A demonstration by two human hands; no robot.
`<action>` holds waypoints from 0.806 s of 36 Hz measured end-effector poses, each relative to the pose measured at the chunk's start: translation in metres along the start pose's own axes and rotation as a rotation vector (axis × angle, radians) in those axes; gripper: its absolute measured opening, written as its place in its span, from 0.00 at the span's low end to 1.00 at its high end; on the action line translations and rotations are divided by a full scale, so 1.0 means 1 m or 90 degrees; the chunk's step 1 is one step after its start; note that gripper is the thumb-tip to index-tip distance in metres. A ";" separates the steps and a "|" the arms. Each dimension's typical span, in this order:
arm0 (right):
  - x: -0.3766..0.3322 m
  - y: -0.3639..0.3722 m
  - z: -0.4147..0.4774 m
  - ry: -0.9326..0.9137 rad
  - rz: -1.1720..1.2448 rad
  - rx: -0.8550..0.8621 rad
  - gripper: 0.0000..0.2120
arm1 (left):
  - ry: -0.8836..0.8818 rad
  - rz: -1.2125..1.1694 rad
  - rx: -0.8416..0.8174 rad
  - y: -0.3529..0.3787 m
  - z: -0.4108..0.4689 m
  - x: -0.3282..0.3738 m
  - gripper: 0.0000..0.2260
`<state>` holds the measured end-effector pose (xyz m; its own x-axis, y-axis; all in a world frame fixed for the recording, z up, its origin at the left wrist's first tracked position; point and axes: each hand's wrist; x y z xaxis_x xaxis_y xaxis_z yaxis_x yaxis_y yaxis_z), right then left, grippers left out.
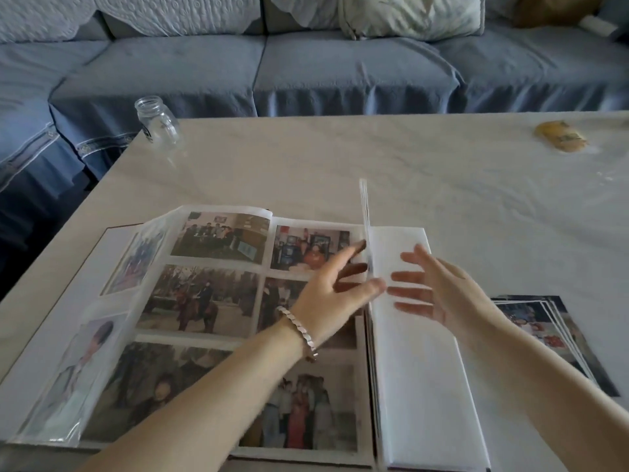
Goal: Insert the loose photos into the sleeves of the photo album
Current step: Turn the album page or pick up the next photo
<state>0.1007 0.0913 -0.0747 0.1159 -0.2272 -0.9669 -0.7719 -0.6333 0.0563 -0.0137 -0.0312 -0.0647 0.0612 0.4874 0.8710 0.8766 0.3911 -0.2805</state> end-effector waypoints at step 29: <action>0.046 -0.106 -0.048 0.156 -0.977 0.045 0.34 | -0.114 0.084 0.104 0.032 0.011 0.013 0.10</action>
<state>0.2178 0.1125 -0.1137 0.8839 0.4672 -0.0213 0.1521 -0.3301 -0.9316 0.0096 -0.0037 -0.0668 0.0715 0.6674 0.7413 0.7773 0.4284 -0.4607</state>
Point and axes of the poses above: each hand's wrist, its own z-axis towards the middle knuckle, its own y-axis out of the palm, x = y × z, and after that the axes turned 12 degrees about -y, right-handed
